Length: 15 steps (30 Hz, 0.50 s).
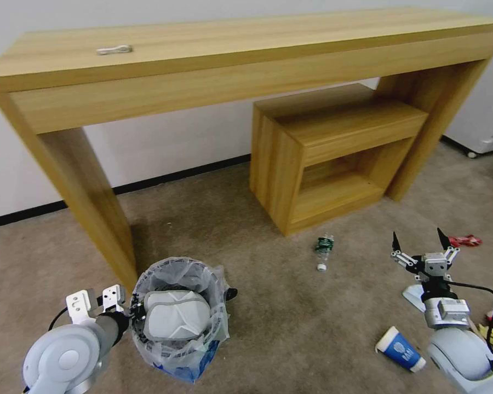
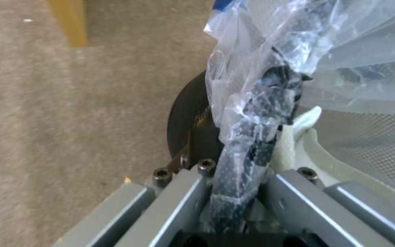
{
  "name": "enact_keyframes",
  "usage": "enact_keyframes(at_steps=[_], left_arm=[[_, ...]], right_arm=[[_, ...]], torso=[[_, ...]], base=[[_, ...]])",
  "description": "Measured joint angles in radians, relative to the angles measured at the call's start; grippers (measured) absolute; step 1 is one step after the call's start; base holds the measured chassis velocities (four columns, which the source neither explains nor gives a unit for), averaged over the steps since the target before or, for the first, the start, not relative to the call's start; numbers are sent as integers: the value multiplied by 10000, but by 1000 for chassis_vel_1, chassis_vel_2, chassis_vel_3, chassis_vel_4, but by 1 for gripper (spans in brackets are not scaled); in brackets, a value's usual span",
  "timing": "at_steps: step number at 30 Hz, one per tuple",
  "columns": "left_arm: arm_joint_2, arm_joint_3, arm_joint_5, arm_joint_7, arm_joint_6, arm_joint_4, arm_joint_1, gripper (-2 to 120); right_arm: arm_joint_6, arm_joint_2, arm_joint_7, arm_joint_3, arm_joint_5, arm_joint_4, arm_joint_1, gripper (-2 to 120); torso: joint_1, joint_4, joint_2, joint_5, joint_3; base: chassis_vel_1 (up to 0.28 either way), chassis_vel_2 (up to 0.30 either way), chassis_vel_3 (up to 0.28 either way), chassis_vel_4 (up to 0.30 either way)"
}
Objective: Pick up the trash bin and place the garbage on the floor into it.
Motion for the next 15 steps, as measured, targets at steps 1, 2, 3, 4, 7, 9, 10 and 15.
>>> enact_keyframes(at_steps=[1,2,3,4,7,9,10,15], left_arm=[[-3,1,3,0,0,-1,4,0],[-6,1,6,0,0,-2,10,0],[-8,-1,9,0,0,-5,21,0],[-8,-1,9,0,0,-5,21,0],[-14,-36,8,-5,-18,-19,38,0],[-24,-45,17,-12,-25,-23,50,0],[-28,-47,25,-14,-28,-24,56,0],[-48,-55,28,-16,-42,-61,62,0]], right_arm=[[4,3,1,-3,-10,0,0,100],[5,6,1,-12,-14,-5,3,100],[8,11,4,-35,-19,-27,31,100],[8,11,4,-35,-19,-27,31,100],[9,13,3,-90,-31,-50,96,100],[8,23,3,-117,-44,-56,104,100],[9,29,1,-129,-53,-60,106,100],[8,47,-10,-175,-81,-86,131,100]], torso=[[0,-1,0,-1,0],[0,-2,0,-1,0],[0,-3,0,1,0],[0,-3,0,1,0],[0,0,0,0,0],[0,7,0,0,0],[0,7,0,-1,-1],[0,2,0,0,0]], base=[[-80,-91,-86,-91],[-65,-91,-86,-89],[-42,-89,-75,-66],[-42,-89,-75,-66],[-14,-15,-14,-22],[0,0,0,0],[0,0,0,0],[0,0,0,0]])
